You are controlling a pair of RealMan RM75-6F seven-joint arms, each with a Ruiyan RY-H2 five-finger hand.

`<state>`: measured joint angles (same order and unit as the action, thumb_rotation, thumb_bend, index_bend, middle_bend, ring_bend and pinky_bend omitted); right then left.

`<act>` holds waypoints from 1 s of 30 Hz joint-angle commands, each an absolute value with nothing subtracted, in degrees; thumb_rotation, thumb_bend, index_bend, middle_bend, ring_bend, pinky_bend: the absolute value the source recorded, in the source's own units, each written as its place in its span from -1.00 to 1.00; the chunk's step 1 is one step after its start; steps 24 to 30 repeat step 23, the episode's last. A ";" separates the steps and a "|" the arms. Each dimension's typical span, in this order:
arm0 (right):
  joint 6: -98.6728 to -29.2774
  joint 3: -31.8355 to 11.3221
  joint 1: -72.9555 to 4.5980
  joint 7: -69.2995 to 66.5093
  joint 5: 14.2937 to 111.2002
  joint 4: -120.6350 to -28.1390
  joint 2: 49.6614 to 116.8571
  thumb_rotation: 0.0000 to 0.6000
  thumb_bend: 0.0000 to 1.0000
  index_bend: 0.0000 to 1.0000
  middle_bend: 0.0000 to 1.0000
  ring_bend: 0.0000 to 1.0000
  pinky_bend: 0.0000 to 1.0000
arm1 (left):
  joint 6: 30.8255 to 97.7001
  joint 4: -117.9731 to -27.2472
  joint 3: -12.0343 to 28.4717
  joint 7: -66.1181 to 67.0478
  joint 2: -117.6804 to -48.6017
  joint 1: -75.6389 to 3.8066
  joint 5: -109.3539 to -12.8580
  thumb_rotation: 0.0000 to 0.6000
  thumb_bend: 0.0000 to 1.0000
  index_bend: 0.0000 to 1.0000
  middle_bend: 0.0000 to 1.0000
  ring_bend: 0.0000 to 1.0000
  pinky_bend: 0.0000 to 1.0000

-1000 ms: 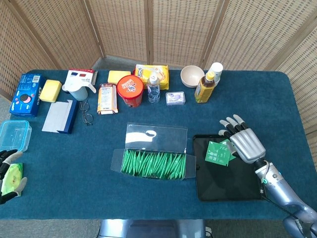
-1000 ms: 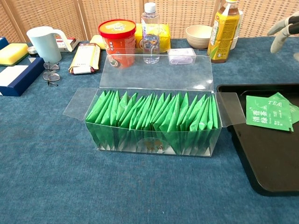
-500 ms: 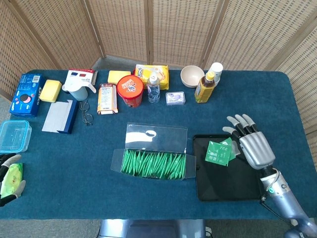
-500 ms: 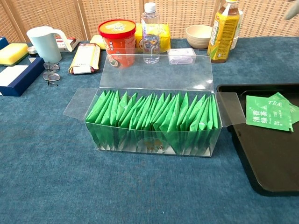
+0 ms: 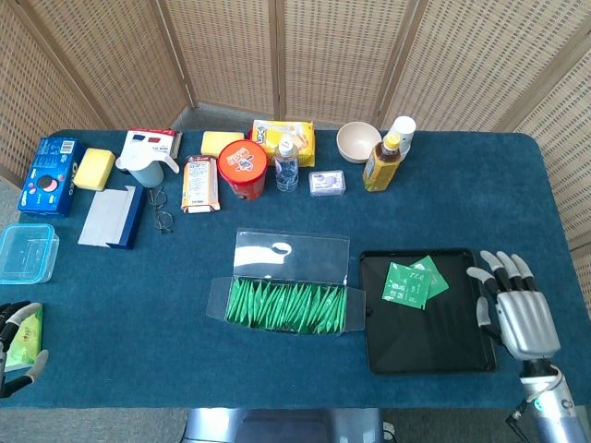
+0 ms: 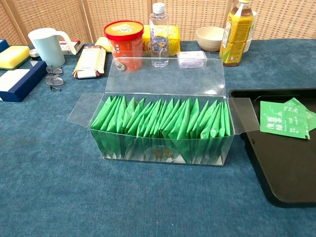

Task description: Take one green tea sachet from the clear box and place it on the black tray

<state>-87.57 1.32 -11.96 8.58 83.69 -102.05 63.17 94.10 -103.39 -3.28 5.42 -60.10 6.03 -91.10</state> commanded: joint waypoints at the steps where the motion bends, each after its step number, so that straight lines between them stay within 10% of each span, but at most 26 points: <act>1: -89.05 2.32 -9.97 8.65 84.42 -101.13 64.27 1.00 0.33 -0.48 -0.76 -0.87 -0.94 | 94.56 -103.32 -3.29 5.57 -60.63 6.29 -91.48 1.00 -0.40 -0.63 -0.63 -0.75 -0.51; 30: -88.91 1.57 -6.71 4.08 86.24 -99.03 65.75 1.00 0.33 -0.48 -0.76 -0.87 -0.94 | 93.93 -106.51 -1.90 7.83 -61.31 5.13 -92.37 1.00 -0.40 -0.63 -0.63 -0.75 -0.51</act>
